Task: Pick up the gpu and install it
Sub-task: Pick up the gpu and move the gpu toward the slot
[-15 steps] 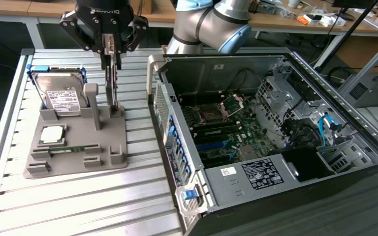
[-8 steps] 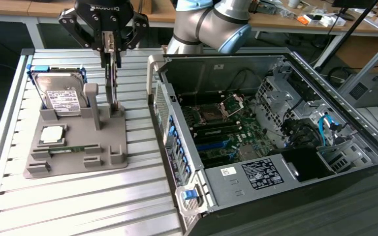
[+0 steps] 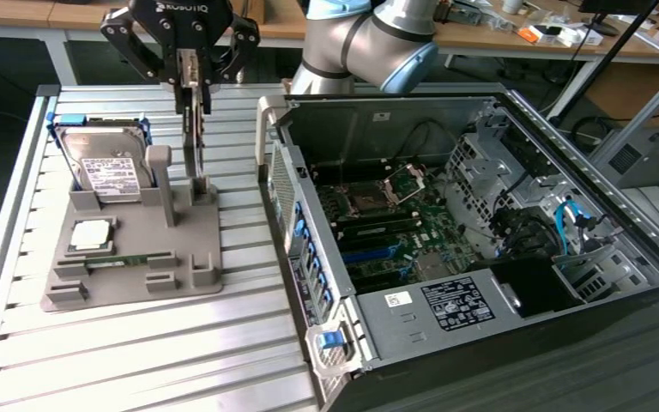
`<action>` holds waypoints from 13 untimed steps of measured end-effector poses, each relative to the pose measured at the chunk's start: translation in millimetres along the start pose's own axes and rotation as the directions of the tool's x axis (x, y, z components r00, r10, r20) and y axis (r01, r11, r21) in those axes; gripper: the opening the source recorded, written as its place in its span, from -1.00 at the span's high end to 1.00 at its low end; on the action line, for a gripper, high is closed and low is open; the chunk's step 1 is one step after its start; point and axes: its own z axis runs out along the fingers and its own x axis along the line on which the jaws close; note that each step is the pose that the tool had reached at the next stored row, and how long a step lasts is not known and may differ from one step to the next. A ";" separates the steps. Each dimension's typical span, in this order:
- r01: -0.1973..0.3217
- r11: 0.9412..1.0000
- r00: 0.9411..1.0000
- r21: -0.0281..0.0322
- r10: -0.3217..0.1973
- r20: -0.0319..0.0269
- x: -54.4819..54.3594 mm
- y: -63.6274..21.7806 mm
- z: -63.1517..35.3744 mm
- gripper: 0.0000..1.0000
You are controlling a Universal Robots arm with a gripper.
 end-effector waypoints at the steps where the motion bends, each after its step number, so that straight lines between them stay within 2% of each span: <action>1: 0.000 1.000 1.000 0.000 0.000 0.000 0.0 0.0 -0.6 0.40; 13: 0.000 1.000 1.000 0.000 0.000 0.000 -0.1 0.2 -3.3 0.40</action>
